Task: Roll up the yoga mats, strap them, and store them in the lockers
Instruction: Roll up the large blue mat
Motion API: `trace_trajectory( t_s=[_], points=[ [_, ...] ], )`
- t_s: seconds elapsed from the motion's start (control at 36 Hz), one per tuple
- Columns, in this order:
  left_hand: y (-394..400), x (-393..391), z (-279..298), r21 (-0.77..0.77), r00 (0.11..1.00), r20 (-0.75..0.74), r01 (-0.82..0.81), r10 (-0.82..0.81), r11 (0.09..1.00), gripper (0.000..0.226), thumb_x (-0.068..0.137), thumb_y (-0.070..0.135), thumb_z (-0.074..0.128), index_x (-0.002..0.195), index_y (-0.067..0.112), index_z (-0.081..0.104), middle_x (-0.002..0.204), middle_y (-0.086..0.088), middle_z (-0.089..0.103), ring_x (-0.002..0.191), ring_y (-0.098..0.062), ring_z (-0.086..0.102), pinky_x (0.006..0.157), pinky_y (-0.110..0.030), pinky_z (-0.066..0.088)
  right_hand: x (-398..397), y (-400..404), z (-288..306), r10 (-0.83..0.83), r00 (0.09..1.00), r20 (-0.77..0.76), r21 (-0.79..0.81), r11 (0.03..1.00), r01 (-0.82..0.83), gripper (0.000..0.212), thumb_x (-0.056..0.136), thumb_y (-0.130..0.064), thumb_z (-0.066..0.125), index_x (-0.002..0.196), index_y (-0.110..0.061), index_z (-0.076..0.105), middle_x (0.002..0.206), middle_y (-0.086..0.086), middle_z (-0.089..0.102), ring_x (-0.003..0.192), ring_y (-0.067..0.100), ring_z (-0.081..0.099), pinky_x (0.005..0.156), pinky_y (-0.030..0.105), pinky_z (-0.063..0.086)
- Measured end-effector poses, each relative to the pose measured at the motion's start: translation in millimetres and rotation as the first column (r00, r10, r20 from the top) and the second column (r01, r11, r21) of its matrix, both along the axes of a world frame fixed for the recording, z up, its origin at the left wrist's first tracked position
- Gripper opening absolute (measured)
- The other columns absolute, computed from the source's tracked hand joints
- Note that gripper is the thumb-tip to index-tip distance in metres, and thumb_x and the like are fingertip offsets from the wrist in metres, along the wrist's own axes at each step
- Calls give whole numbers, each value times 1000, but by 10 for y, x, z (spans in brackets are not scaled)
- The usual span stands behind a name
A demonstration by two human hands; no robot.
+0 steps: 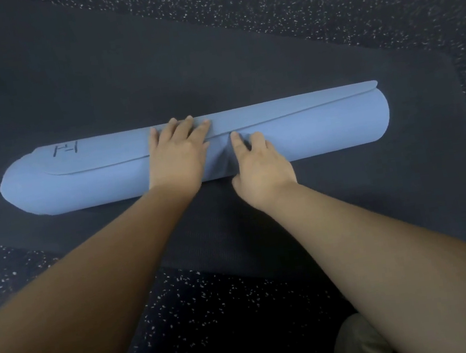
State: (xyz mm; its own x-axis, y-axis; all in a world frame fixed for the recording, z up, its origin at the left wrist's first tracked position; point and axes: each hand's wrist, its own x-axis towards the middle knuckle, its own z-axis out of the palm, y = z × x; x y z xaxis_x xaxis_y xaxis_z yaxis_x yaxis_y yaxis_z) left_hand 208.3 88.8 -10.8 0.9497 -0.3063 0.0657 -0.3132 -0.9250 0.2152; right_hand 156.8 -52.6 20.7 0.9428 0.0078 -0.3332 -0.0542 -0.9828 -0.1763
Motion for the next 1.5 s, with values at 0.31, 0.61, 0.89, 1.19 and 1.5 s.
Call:
trace_trajectory(
  t_s=[0.31, 0.61, 0.89, 1.19, 1.5],
  points=[
    [150, -337, -38, -7, 986, -81, 144, -144, 990, 68, 96, 19, 52, 154, 19, 17, 162, -7, 8, 148, -33, -2, 116, -53, -2, 70, -46, 55, 93, 986, 139, 29, 995, -98, 87, 87, -23, 63, 155, -20, 9, 162, 4, -1, 150, 26, -4, 122, 44, 6],
    [455, -1326, -504, 96, 823, -182, 560, -538, 823, 70, 56, 49, 87, 118, 23, 68, 142, -12, 51, 137, -28, 29, 98, -67, 21, -4, -160, -47, 108, 992, -60, 27, 994, -107, 107, 82, -26, 65, 154, -30, -15, 161, -6, -22, 147, 19, -23, 117, 43, -13],
    [371, -1699, -606, 123, 700, -311, 701, -643, 703, 41, 46, 43, 92, 82, 38, 74, 126, -4, 64, 127, -32, 52, 89, -67, 39, -169, -168, -58, 117, 991, -68, 23, 993, -116, 107, 83, -18, 63, 153, -30, -17, 160, -6, -25, 146, 19, -26, 118, 43, -13],
    [481, -1355, -333, -85, 893, -22, 445, -449, 891, 15, 69, 23, 43, 84, 19, 45, 72, -3, 60, 67, -25, 59, 69, -31, 29, -208, -136, 7, 87, 992, -90, 39, 996, -84, 102, 84, -15, 61, 154, -31, -11, 161, -9, -20, 147, 17, -21, 120, 41, -10],
    [1097, -776, 103, -15, 995, 5, -101, 101, 995, 54, 83, 4, 58, 135, 14, 48, 120, -9, 62, 114, -32, 47, 92, -38, 25, -163, 52, 69, 21, 997, -75, -106, 994, -29, 89, 81, -33, 67, 150, -25, 11, 155, 4, 4, 144, 25, -1, 116, 47, 12]
  ],
)
